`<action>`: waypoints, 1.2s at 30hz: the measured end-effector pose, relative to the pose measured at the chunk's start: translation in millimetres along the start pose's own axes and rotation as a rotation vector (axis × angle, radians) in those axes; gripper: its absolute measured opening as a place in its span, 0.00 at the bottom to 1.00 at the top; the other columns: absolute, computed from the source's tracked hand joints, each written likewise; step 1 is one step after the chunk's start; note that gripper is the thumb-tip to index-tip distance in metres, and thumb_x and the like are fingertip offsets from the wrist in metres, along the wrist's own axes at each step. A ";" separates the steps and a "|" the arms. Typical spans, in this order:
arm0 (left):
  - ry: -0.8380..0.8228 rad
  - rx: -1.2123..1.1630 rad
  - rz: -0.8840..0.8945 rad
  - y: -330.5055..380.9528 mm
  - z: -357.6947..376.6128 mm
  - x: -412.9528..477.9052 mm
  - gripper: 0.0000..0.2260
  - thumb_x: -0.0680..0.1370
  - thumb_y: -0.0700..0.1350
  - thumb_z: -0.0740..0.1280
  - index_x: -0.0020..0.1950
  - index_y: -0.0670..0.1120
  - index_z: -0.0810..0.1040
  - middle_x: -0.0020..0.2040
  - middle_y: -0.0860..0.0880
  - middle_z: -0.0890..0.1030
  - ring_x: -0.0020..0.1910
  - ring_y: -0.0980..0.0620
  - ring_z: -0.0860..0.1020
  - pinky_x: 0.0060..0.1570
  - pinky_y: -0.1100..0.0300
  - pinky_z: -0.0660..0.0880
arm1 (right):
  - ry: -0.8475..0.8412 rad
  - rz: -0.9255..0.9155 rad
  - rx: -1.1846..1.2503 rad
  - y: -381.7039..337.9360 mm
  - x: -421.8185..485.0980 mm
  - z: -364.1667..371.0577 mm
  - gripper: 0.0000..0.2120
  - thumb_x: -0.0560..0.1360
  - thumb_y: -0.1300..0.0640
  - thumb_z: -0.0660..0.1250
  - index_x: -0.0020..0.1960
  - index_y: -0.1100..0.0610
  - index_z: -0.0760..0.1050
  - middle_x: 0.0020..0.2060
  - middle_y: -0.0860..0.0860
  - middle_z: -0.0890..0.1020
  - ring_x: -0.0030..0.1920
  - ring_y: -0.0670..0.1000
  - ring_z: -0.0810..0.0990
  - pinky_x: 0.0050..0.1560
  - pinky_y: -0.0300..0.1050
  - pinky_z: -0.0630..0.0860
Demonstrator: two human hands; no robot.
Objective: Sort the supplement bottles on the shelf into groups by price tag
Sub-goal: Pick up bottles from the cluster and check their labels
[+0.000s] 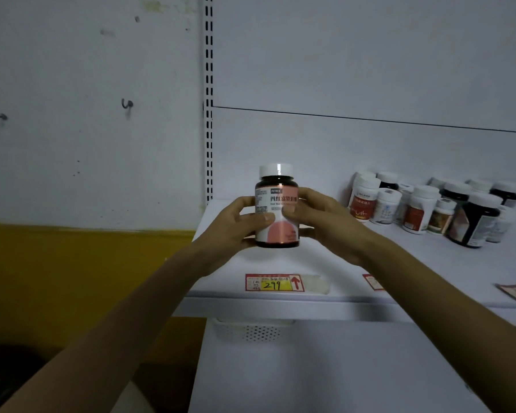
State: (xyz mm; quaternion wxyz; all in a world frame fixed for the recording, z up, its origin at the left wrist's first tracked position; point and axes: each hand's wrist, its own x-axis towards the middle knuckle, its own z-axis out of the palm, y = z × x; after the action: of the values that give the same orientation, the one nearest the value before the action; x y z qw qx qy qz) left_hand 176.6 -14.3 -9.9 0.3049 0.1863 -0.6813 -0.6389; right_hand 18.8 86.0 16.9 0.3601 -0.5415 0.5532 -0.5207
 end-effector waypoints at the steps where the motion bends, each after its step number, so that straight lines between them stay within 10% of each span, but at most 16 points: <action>1: -0.011 0.004 0.002 -3.0 -1.5 0.1 0.16 0.75 0.42 0.66 0.61 0.50 0.69 0.56 0.48 0.79 0.54 0.50 0.80 0.52 0.54 0.79 | 0.016 -0.005 0.000 2.3 -1.8 1.5 0.22 0.74 0.59 0.67 0.67 0.54 0.69 0.58 0.51 0.80 0.57 0.51 0.80 0.56 0.48 0.78; 15: 0.018 0.505 0.118 -42.3 -13.4 -12.1 0.29 0.67 0.46 0.76 0.64 0.54 0.69 0.53 0.61 0.76 0.51 0.63 0.76 0.40 0.74 0.75 | 0.175 -0.067 -0.235 47.0 -5.5 31.6 0.30 0.68 0.58 0.75 0.64 0.49 0.64 0.60 0.48 0.76 0.56 0.48 0.78 0.46 0.36 0.78; 20: 0.022 0.539 0.147 -46.3 -10.5 -10.8 0.32 0.69 0.45 0.74 0.70 0.52 0.63 0.61 0.56 0.72 0.61 0.55 0.72 0.50 0.71 0.73 | 0.185 -0.080 -0.274 51.6 -3.6 30.6 0.32 0.69 0.56 0.75 0.68 0.50 0.62 0.62 0.49 0.74 0.59 0.50 0.77 0.50 0.38 0.77; 24: 0.121 0.680 0.207 -31.8 -8.5 -17.0 0.49 0.66 0.56 0.75 0.76 0.52 0.48 0.77 0.52 0.55 0.74 0.53 0.57 0.72 0.49 0.59 | 0.169 -0.071 -0.296 50.4 -8.5 20.1 0.34 0.71 0.52 0.73 0.71 0.49 0.60 0.65 0.48 0.72 0.64 0.47 0.72 0.60 0.42 0.73; 28: 0.219 0.880 0.404 7.9 10.3 -20.4 0.44 0.70 0.57 0.71 0.76 0.54 0.46 0.77 0.55 0.50 0.70 0.65 0.48 0.69 0.61 0.48 | 0.204 -0.099 -0.345 39.8 -17.2 -9.6 0.29 0.73 0.51 0.70 0.70 0.48 0.62 0.63 0.47 0.72 0.63 0.45 0.72 0.63 0.42 0.71; 36: 0.130 0.957 0.620 28.0 128.3 25.6 0.36 0.74 0.52 0.68 0.76 0.49 0.51 0.77 0.52 0.56 0.74 0.56 0.54 0.66 0.70 0.49 | 0.263 -0.219 -0.650 29.7 -32.8 -102.1 0.25 0.74 0.51 0.68 0.68 0.53 0.66 0.66 0.49 0.73 0.63 0.46 0.72 0.61 0.39 0.69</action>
State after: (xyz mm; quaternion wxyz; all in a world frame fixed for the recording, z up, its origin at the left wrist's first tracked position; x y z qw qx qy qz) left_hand 77.4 69.5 22.5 0.4011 0.1341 -0.8972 -0.1273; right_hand -81.1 133.1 3.0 0.0373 -0.6119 0.6702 -0.4184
